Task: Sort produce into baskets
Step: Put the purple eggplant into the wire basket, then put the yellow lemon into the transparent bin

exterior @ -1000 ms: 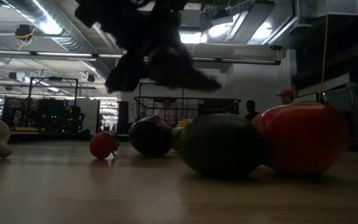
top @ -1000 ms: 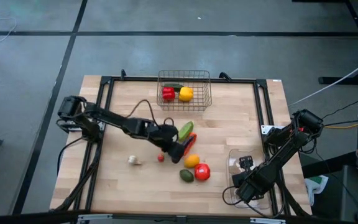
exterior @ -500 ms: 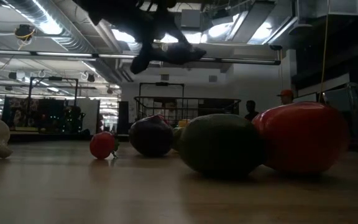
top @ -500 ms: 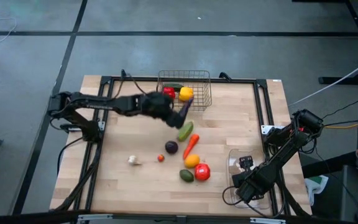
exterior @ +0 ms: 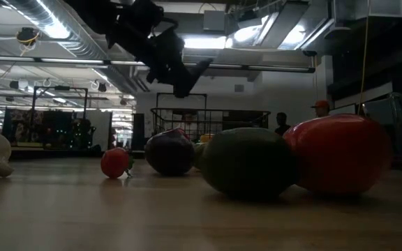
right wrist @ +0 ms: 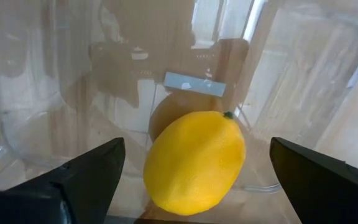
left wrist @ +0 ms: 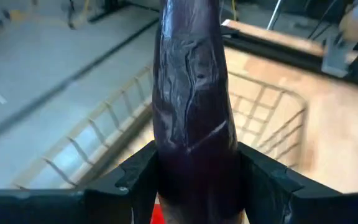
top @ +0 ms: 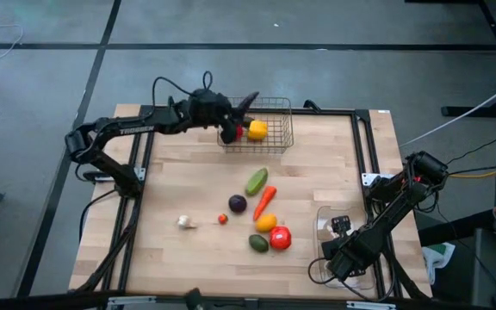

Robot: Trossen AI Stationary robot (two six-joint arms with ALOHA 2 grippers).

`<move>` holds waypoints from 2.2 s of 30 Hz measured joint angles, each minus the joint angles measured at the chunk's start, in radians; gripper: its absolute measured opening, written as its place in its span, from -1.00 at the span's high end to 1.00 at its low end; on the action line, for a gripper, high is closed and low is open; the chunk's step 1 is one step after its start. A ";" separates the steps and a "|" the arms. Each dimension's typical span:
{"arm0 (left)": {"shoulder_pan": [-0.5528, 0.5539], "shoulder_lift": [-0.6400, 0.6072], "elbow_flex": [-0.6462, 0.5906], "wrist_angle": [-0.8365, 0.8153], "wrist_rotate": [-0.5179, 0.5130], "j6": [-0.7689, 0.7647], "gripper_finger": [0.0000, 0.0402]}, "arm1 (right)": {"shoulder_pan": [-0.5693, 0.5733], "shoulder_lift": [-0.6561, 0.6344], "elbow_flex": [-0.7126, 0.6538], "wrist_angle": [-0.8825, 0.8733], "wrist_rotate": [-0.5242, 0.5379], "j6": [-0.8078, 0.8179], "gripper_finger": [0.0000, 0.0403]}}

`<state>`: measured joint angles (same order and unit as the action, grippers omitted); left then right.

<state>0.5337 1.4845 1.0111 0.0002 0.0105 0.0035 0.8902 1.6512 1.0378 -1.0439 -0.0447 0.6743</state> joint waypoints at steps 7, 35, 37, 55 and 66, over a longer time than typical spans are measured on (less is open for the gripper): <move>0.062 0.020 0.000 -0.013 0.000 0.273 0.08 | 0.000 0.000 0.000 0.000 0.128 0.000 -0.97; 0.074 0.193 0.000 0.012 -0.177 0.467 0.08 | 0.000 0.000 0.000 0.003 0.166 0.000 -0.97; 0.074 0.193 0.000 0.014 -0.176 0.465 0.08 | 0.000 0.000 0.000 0.003 0.165 0.000 -0.97; 0.033 0.193 0.000 0.064 -0.234 0.429 -0.30 | 0.000 0.000 0.000 0.004 0.165 0.000 -0.97; 0.017 0.192 0.000 0.101 -0.236 0.396 -0.29 | 0.000 0.000 0.062 -0.081 0.158 0.001 -0.97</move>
<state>0.5509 1.6764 1.0111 0.1014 -0.2253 0.3997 0.8898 1.6516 1.0998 -1.1245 0.1130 0.6754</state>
